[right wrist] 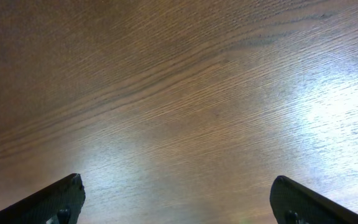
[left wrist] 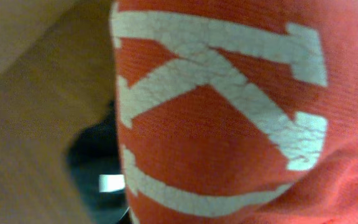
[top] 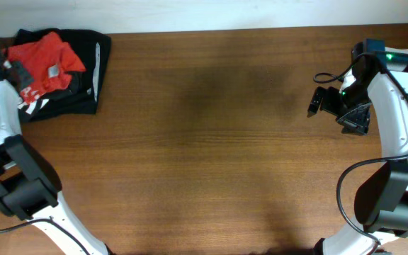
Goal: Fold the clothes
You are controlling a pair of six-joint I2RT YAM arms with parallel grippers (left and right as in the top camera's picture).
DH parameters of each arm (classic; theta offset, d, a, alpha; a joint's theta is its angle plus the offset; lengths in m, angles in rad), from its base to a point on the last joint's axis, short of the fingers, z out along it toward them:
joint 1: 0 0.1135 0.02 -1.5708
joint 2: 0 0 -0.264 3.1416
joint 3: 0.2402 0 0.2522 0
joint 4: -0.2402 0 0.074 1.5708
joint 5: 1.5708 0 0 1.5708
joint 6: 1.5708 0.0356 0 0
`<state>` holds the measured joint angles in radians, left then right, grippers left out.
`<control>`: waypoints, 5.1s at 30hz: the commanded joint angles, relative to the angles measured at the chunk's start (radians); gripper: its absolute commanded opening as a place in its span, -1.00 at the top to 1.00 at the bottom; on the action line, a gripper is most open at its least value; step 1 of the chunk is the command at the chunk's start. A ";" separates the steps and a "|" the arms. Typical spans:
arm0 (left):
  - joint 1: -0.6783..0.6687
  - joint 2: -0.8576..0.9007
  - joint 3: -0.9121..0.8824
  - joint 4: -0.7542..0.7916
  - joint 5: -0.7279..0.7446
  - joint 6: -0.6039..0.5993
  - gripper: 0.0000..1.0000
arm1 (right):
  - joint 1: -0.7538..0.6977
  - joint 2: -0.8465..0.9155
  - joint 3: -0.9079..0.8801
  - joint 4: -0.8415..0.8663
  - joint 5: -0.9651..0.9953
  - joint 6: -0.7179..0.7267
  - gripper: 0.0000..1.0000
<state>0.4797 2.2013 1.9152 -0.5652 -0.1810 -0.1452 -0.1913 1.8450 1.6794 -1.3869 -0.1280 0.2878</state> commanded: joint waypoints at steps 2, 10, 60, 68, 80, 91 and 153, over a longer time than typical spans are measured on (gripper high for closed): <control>0.069 -0.008 0.023 -0.011 -0.022 -0.029 -0.98 | -0.006 -0.006 0.016 -0.001 0.006 0.005 -0.97; -0.034 -0.165 0.039 0.011 0.186 -0.131 0.39 | -0.006 -0.006 0.016 0.000 0.006 0.005 -0.97; -0.076 -0.134 0.425 -0.196 0.448 0.044 -0.98 | -0.006 -0.006 0.016 0.000 0.006 0.005 -0.97; -0.113 -0.487 0.425 -0.847 0.586 0.023 -0.98 | -0.006 -0.006 0.016 0.000 0.006 0.005 -0.97; -0.544 -0.822 0.247 -1.123 0.611 0.086 -0.98 | -0.006 -0.006 0.016 0.000 0.006 0.005 -0.97; -0.741 -0.842 0.173 -1.119 0.532 0.214 -0.99 | -0.006 -0.006 0.016 0.000 0.006 0.005 -0.97; -0.379 -2.196 -1.906 0.489 0.247 0.026 -0.98 | -0.005 -0.063 0.015 0.000 0.009 0.005 -0.97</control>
<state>0.0978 0.0139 0.0113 -0.0689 0.0700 -0.1169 -0.1913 1.8446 1.6829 -1.3849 -0.1276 0.2882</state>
